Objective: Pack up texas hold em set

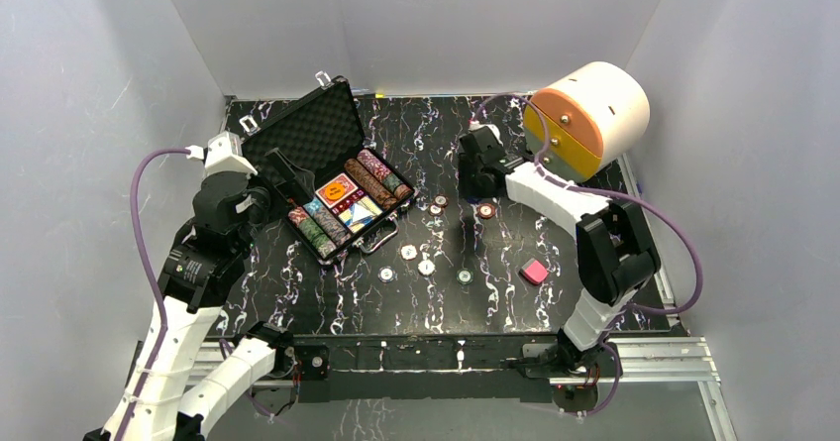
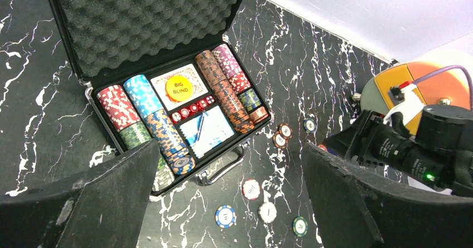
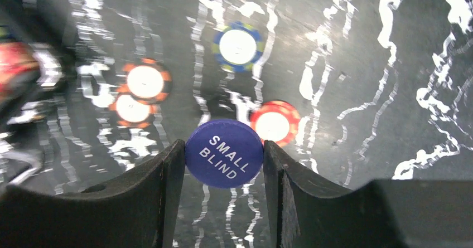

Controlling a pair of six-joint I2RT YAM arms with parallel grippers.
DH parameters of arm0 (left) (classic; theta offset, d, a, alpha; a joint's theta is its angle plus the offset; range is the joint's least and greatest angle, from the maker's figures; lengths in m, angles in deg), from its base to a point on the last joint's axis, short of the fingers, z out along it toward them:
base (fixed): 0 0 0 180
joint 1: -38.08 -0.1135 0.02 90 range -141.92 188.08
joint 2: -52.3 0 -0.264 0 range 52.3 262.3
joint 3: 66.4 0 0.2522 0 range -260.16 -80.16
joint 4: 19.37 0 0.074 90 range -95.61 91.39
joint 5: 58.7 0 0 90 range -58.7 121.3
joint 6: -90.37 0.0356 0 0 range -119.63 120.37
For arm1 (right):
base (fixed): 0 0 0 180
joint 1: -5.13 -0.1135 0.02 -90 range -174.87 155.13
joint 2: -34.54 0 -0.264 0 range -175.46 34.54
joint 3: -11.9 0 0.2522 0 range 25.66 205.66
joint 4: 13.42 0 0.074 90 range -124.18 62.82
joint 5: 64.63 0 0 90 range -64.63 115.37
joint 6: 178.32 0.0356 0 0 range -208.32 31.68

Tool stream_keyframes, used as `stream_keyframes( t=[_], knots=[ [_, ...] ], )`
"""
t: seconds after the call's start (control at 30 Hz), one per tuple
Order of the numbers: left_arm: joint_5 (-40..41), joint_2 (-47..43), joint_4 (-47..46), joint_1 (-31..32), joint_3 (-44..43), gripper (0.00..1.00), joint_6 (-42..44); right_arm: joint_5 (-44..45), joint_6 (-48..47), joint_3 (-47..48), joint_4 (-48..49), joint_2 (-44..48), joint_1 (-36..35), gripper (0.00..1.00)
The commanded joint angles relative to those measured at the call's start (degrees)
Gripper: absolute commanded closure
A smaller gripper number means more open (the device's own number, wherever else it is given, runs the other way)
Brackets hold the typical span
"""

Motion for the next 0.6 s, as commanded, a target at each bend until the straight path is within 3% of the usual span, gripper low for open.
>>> stream_keyframes(
  t=[0.0, 0.3, 0.57],
  knots=[
    [1.25, -0.31, -0.42, 0.08, -2.32, 0.02, 0.87, -0.89, 0.47, 5.90, 2.13, 2.14, -6.01, 0.49],
    [4.10, -1.71, 0.03, 0.10, -4.28, 0.02, 2.74, -1.87, -2.64, 18.17, 6.34, -7.96, -20.14, 0.48],
    [5.11, -1.99, 0.36, 0.08, -4.54, 0.02, 1.55, -4.29, -7.31, 30.64, 4.29, -20.08, -26.06, 0.48]
  ],
)
